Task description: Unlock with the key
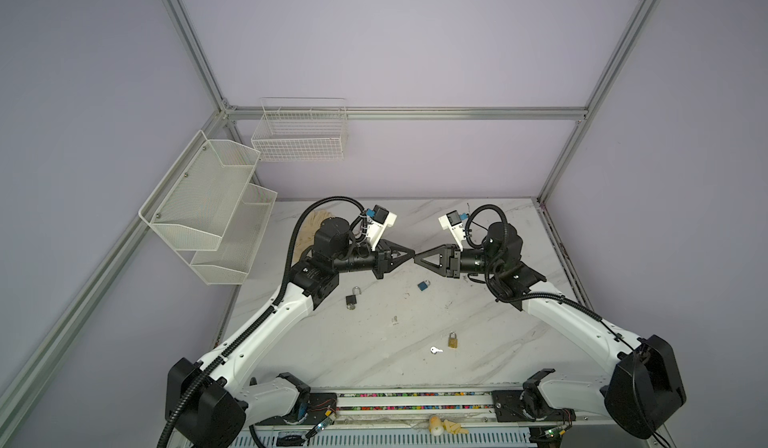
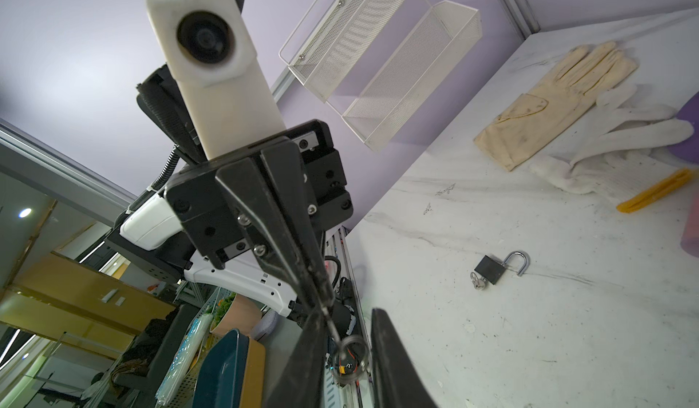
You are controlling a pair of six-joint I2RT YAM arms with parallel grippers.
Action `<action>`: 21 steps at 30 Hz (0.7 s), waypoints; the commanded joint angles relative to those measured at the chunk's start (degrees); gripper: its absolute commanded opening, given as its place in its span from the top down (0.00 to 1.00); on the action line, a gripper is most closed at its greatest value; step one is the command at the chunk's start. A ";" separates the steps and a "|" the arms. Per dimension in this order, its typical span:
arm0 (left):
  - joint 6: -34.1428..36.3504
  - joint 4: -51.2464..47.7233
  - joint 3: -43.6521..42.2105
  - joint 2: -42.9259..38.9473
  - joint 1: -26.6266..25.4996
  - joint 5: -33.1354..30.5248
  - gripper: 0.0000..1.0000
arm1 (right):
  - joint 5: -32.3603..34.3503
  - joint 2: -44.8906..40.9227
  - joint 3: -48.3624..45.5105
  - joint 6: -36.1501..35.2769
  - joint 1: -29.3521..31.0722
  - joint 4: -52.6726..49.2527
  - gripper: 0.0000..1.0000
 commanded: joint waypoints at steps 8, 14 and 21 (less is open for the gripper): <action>1.87 0.45 6.18 -0.56 0.35 0.58 1.00 | -0.74 -0.93 0.22 0.19 -0.22 1.54 0.79; 1.76 0.29 6.29 -0.60 0.31 0.56 1.00 | -1.48 -0.50 0.66 0.20 -0.23 1.55 0.86; 2.54 -0.85 6.75 -0.24 0.35 -0.81 1.00 | -0.87 -1.24 0.64 0.20 -0.25 1.20 0.96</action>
